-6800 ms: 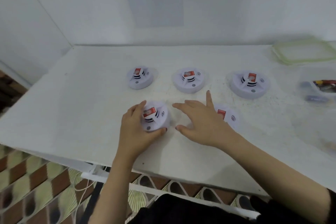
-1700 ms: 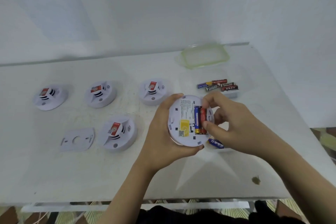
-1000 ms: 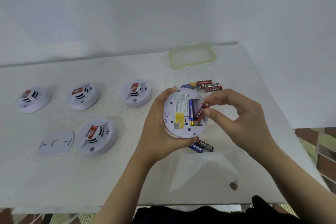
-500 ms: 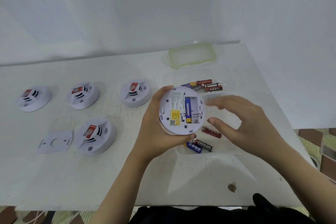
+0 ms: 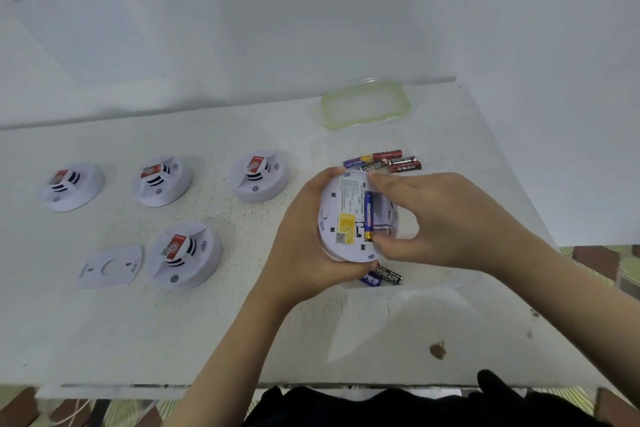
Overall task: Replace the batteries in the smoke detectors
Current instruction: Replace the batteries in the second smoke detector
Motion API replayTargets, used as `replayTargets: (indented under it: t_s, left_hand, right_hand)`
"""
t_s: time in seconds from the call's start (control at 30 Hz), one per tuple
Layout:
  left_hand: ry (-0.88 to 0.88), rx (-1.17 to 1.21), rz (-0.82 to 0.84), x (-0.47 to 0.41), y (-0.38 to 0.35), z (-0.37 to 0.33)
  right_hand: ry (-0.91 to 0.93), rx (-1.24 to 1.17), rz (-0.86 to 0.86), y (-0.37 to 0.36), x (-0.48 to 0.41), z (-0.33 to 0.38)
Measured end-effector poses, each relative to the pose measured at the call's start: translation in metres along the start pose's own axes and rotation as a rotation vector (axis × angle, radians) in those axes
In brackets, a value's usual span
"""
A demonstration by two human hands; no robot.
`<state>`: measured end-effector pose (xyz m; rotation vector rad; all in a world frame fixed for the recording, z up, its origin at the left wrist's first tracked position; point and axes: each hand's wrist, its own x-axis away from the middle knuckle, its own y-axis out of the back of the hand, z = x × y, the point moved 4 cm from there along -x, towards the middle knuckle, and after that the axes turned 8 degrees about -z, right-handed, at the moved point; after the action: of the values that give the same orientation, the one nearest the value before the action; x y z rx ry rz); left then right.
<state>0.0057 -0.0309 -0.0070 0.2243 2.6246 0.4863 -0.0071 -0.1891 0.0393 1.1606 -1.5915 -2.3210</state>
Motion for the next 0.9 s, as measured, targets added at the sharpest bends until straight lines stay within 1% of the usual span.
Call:
replayTargets:
  t_s: [0.1,0.2,0.33,0.5,0.73,0.9]
  left_hand:
    - [0.011,0.036,0.002,0.000,-0.001,-0.001]
    - [0.001,0.038,0.008,0.004,-0.004,-0.002]
    - [0.008,0.053,-0.034,0.003,-0.002,-0.005]
    - [-0.021,0.031,-0.021,0.002,0.000,-0.007]
    - [0.031,0.026,0.016,0.007,-0.003,0.010]
    - [0.051,0.023,0.013,0.004,-0.004,0.010]
  right_hand:
    - [0.013,0.015,-0.014,-0.001,-0.002,0.001]
    - [-0.025,-0.001,-0.023,0.003,-0.005,-0.007]
    - [0.010,-0.034,0.025,0.001,-0.001,-0.008]
    - [0.019,-0.054,0.074,-0.002,0.000,-0.008]
    - [0.036,-0.015,0.095,-0.008,-0.002,-0.003]
    - [0.051,0.005,0.102,-0.013,-0.003,-0.004]
